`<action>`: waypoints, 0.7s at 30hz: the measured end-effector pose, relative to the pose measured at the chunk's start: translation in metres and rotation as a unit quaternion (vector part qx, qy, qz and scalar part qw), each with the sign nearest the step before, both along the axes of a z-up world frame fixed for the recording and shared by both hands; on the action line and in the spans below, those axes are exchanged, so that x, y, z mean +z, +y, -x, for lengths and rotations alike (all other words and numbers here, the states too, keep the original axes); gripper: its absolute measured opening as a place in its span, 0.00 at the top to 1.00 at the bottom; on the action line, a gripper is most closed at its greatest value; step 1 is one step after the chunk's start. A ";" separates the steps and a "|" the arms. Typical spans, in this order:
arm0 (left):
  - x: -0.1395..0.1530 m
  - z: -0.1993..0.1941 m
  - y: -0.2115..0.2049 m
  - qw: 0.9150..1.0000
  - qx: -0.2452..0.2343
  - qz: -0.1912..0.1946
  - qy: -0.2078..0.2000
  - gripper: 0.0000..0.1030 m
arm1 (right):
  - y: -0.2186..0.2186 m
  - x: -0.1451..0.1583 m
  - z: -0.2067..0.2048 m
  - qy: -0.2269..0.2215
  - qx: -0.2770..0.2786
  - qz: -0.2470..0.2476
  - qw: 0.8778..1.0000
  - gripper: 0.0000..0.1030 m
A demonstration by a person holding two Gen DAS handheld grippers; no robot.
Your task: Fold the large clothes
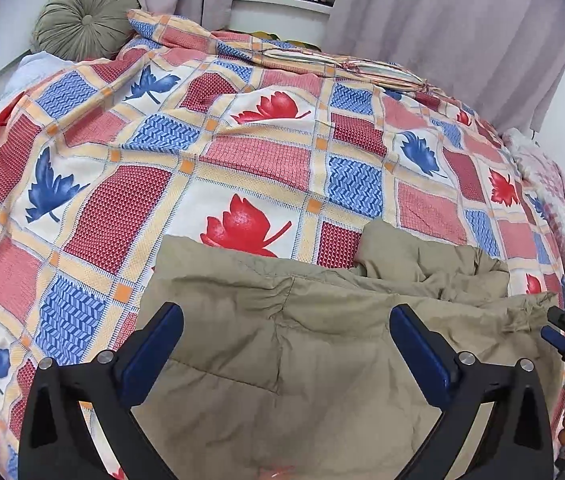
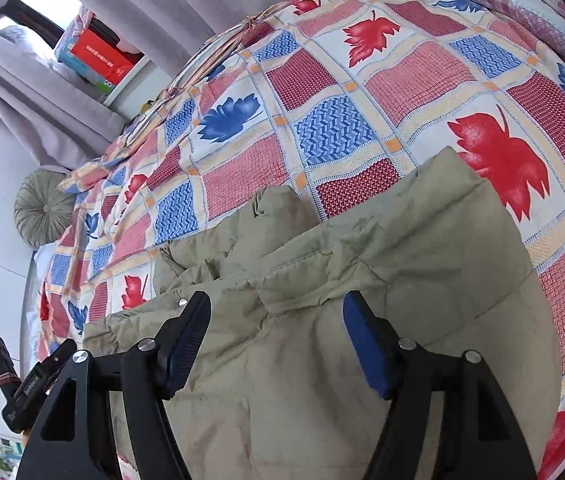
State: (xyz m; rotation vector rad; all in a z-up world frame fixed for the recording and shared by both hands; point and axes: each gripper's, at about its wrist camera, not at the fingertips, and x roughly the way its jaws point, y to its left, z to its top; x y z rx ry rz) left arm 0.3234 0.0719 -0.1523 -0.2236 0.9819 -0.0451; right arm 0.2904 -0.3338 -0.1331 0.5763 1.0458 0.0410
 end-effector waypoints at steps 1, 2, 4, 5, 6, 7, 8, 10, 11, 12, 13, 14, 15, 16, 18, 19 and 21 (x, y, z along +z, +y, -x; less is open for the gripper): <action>0.000 0.002 0.000 1.000 -0.004 0.004 0.001 0.00 | 0.001 0.001 0.005 0.004 0.003 0.006 1.000 0.30; 0.000 0.004 0.000 1.000 -0.010 0.009 0.003 0.00 | 0.003 0.002 0.010 0.007 0.009 0.017 1.000 0.33; -0.003 0.010 -0.005 0.999 -0.031 0.021 0.009 0.24 | 0.010 0.001 0.021 0.018 0.029 0.051 0.998 0.67; -0.008 0.012 -0.009 0.998 -0.048 0.027 0.018 0.31 | 0.014 -0.002 0.026 0.027 0.045 0.074 0.996 0.76; -0.013 0.015 -0.015 0.998 -0.059 0.027 0.024 0.45 | 0.016 -0.007 0.030 0.031 0.058 0.090 0.994 0.76; -0.020 0.017 -0.022 0.997 -0.074 0.021 0.030 0.56 | 0.019 -0.014 0.033 0.037 0.072 0.112 0.990 0.76; -0.029 0.018 -0.031 0.996 -0.086 0.005 0.037 0.58 | 0.018 -0.019 0.035 0.043 0.077 0.128 0.988 0.76; -0.046 0.017 -0.044 0.995 -0.089 -0.029 0.044 0.58 | 0.014 -0.034 0.030 0.054 0.075 0.151 0.984 0.77; -0.055 0.013 -0.047 0.994 -0.087 -0.039 0.046 0.58 | 0.009 -0.041 0.023 0.058 0.068 0.160 0.983 0.77; -0.064 0.008 -0.047 0.995 -0.077 -0.044 0.048 0.58 | 0.003 -0.047 0.017 0.060 0.060 0.162 0.983 0.80; -0.072 0.002 -0.045 0.996 -0.066 -0.039 0.048 0.58 | -0.003 -0.054 0.010 0.062 0.052 0.157 0.984 0.80; -0.079 -0.005 -0.042 0.997 -0.054 -0.032 0.051 0.58 | -0.008 -0.060 0.003 0.062 0.043 0.148 0.986 0.80; -0.085 -0.012 -0.040 0.997 -0.044 -0.027 0.063 0.58 | -0.012 -0.065 -0.003 0.063 0.034 0.139 0.988 0.80; -0.090 -0.018 -0.039 0.997 -0.035 -0.022 0.063 0.58 | -0.013 -0.069 -0.008 0.064 0.027 0.137 0.988 0.80; -0.096 -0.028 -0.042 0.997 -0.031 -0.031 0.061 0.58 | -0.013 -0.077 -0.018 0.062 0.018 0.140 0.988 0.80; -0.099 -0.032 -0.045 0.997 -0.032 -0.038 0.061 0.58 | -0.011 -0.079 -0.022 0.062 0.017 0.143 0.988 0.80; -0.102 -0.039 -0.046 0.997 -0.030 -0.044 0.062 0.58 | -0.011 -0.082 -0.027 0.063 0.016 0.145 0.987 0.80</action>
